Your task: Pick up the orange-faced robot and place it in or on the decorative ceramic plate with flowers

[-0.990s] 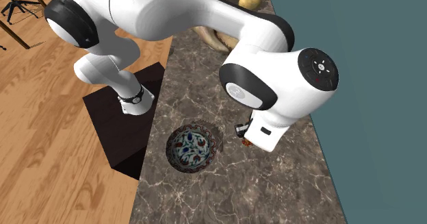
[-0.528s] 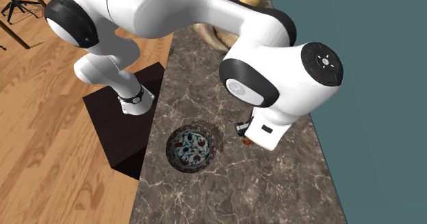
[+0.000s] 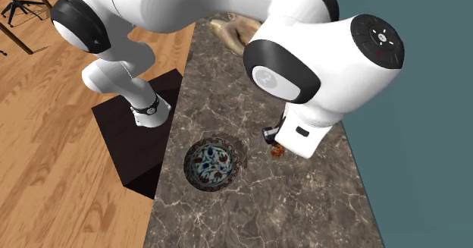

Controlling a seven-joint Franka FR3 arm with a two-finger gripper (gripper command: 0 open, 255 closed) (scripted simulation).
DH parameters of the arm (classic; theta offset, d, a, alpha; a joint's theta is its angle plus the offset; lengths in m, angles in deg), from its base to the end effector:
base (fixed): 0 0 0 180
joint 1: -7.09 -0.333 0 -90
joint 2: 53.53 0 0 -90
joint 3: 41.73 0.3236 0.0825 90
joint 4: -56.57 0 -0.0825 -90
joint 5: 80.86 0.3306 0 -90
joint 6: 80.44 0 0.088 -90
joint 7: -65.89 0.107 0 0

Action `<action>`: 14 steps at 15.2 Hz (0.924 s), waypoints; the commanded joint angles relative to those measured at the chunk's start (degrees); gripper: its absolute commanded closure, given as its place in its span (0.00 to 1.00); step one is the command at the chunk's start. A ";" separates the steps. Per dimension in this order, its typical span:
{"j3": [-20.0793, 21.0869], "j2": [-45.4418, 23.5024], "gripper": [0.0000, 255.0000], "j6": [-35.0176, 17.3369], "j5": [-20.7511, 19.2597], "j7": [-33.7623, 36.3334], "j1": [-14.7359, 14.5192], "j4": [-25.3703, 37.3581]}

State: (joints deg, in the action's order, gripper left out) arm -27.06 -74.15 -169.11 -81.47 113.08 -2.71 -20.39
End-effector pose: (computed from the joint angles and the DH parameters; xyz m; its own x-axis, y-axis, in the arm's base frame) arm 0.5557 0.2218 0.5312 0.9062 -0.3932 -0.1553 -0.3900 -0.9193 0.0519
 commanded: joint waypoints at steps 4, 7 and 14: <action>0.07 -1.00 1.00 4.55 -0.21 0.32 -0.38 5.52; 0.10 -1.78 1.00 7.29 -0.38 0.52 -0.66 9.04; -1.71 11.70 1.00 2.89 2.23 -6.13 4.91 -8.86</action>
State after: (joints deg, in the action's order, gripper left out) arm -28.37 -64.18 -165.91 -79.52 108.21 1.36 -27.19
